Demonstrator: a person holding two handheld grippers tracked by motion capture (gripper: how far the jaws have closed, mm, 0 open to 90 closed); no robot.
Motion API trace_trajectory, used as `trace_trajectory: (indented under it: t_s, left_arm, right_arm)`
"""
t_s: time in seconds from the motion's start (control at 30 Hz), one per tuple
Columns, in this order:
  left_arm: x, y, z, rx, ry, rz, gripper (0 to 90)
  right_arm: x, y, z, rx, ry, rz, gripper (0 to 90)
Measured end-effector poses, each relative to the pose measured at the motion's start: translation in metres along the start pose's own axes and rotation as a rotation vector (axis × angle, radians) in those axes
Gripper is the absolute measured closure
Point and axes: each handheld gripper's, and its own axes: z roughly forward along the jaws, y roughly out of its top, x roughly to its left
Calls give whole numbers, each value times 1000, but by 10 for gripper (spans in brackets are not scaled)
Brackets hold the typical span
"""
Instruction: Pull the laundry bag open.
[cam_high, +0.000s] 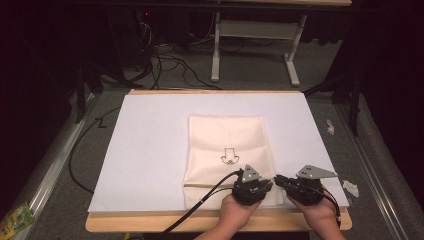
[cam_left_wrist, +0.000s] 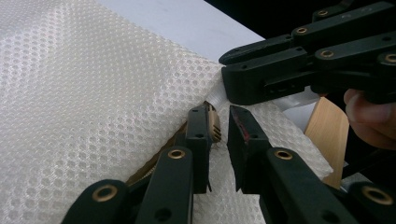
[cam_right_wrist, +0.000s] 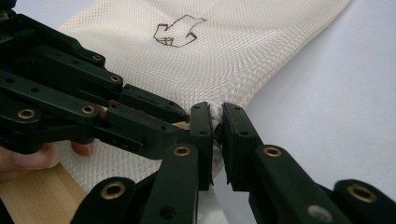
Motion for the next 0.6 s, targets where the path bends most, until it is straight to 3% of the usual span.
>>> trace_trajectory:
  t_s: [0.1,0.17,0.37,0.6]
  left_arm:
    - [1,2,0,-10,0,-19,797]
    - [1,3,0,-17,10,-15,843]
    - [1,5,-2,-18,29,22,871]
    - [5,5,-7,-18,9,31,873]
  right_arm:
    - [0,1,0,0,-5,-3,843]
    - [-1,1,-1,-9,-3,4,843]
    - [-3,2,2,-8,8,1,843]
    - [0,1,2,-5,5,-19,842]
